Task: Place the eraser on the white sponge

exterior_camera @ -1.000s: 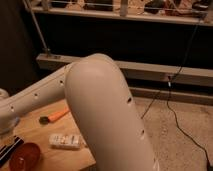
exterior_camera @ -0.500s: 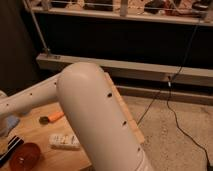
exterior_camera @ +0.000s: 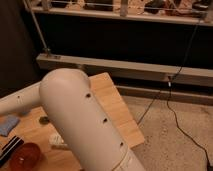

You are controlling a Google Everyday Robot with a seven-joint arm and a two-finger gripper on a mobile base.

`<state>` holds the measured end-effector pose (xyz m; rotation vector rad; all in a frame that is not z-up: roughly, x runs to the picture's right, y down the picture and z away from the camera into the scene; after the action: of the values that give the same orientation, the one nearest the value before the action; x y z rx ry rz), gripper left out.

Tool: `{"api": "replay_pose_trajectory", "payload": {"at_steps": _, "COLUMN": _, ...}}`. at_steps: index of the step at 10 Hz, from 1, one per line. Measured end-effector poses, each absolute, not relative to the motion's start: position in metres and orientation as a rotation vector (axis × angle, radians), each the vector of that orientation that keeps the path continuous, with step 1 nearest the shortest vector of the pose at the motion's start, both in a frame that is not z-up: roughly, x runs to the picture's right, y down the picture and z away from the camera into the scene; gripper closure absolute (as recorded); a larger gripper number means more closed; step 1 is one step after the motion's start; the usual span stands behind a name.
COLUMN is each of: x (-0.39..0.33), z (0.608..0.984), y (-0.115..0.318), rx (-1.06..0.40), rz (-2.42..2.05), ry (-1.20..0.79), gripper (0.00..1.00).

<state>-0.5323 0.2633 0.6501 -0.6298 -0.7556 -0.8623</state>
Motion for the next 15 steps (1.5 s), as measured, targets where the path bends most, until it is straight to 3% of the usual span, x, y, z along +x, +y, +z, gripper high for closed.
{"api": "replay_pose_trajectory", "payload": {"at_steps": 7, "x": -0.53, "z": 0.683, "y": 0.284, "rx": -0.553, "rz": -0.916, "ry": -0.737, "gripper": 0.35}}
{"api": "replay_pose_trajectory", "payload": {"at_steps": 15, "x": -0.531, "z": 0.694, "y": 0.328, "rx": -0.599, "rz": -1.005, "ry": -0.71, "gripper": 0.35}}
